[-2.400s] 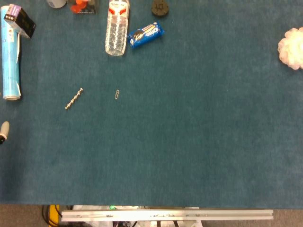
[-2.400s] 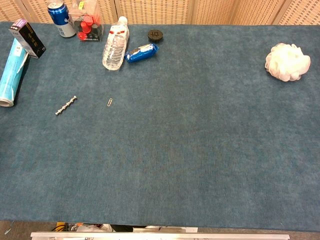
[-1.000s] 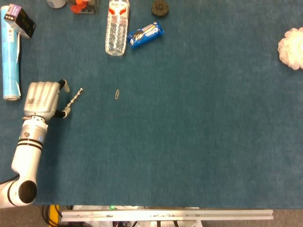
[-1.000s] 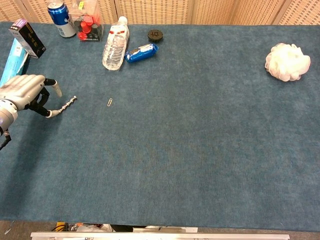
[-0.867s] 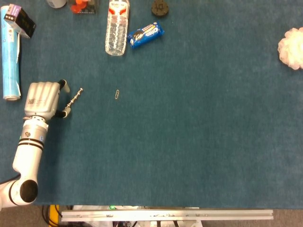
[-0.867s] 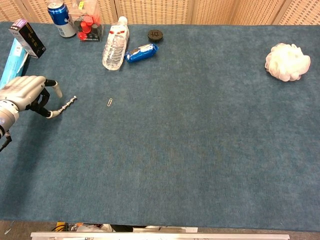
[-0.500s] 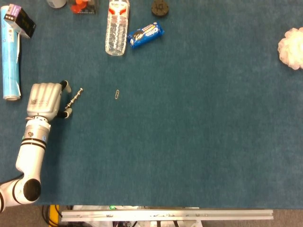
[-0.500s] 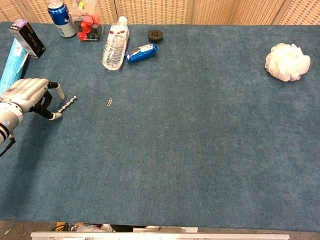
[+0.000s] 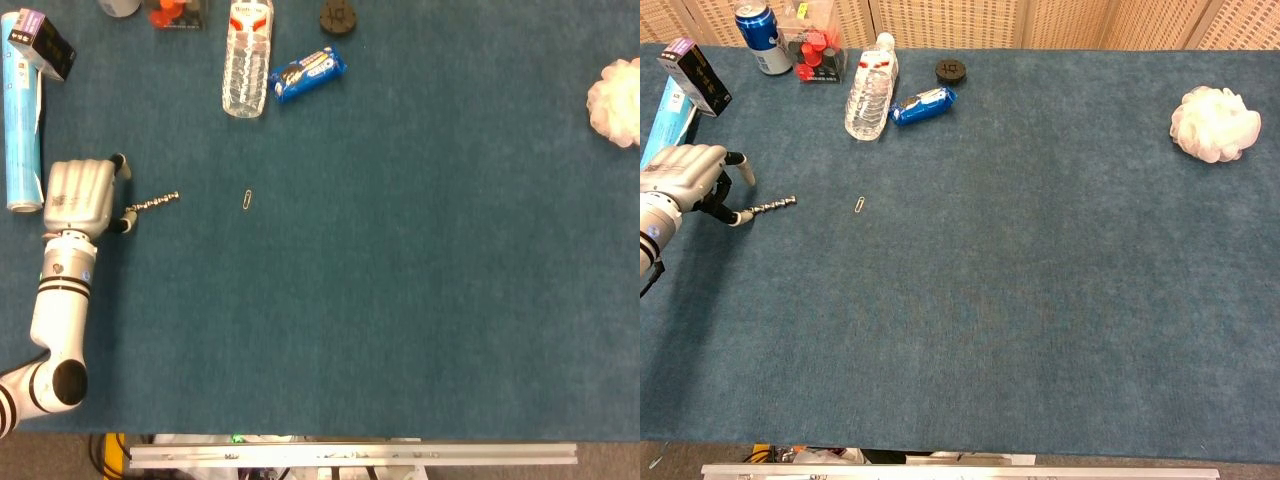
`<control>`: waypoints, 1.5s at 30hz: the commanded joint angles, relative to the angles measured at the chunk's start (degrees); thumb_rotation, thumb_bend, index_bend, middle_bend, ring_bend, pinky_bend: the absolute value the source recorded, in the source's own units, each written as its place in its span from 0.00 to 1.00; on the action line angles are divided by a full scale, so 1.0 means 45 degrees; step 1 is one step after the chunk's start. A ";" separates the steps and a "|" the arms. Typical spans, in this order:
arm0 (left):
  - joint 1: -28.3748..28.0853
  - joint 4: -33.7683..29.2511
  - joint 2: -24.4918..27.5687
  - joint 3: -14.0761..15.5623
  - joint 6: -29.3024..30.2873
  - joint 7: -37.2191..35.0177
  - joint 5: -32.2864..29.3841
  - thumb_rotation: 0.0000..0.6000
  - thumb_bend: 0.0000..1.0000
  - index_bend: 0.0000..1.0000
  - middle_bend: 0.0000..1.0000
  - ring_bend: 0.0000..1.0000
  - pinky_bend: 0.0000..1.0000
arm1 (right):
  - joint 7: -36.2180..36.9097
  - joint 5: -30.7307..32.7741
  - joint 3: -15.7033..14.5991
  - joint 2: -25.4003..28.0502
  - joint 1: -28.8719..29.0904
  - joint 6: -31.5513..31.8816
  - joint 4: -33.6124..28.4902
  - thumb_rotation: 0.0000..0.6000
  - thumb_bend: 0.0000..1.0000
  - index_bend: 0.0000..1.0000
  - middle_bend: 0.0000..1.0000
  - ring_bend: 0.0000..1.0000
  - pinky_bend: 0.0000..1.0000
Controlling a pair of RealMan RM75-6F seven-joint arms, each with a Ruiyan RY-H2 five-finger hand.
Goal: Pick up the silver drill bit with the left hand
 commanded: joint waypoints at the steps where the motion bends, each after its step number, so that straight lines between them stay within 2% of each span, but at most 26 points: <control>1: -0.0018 0.0000 0.0033 -0.0017 -0.0023 0.0013 -0.0036 1.00 0.19 0.40 0.82 0.80 0.78 | 0.0018 0.0001 0.0006 -0.0002 -0.0004 0.0009 0.0009 1.00 0.25 0.08 0.12 0.08 0.11; 8: -0.0039 -0.0334 0.0207 0.0135 -0.0119 0.0383 -0.0170 1.00 0.19 0.48 0.82 0.80 0.78 | 0.0061 0.0016 0.0017 -0.0030 0.0034 -0.0067 0.0074 1.00 0.25 0.08 0.12 0.08 0.11; 18: -0.0220 -0.0572 0.0220 0.0096 -0.0167 0.0903 -0.0599 1.00 0.23 0.51 0.82 0.81 0.78 | 0.0282 0.0112 0.0031 -0.0067 -0.0024 -0.0049 0.0298 1.00 0.25 0.08 0.12 0.08 0.11; 35: -0.0558 -0.0983 0.0340 0.0212 -0.0313 0.1999 -0.1536 1.00 0.32 0.51 0.82 0.81 0.78 | 0.0607 0.0222 0.0068 -0.0187 -0.0032 -0.0121 0.0644 1.00 0.25 0.08 0.12 0.08 0.11; 45: -0.0737 -0.1108 0.0344 0.0309 -0.0354 0.2398 -0.2046 1.00 0.33 0.51 0.83 0.81 0.78 | 0.0746 0.0278 0.0095 -0.0230 -0.0053 -0.0128 0.0789 1.00 0.25 0.08 0.12 0.08 0.11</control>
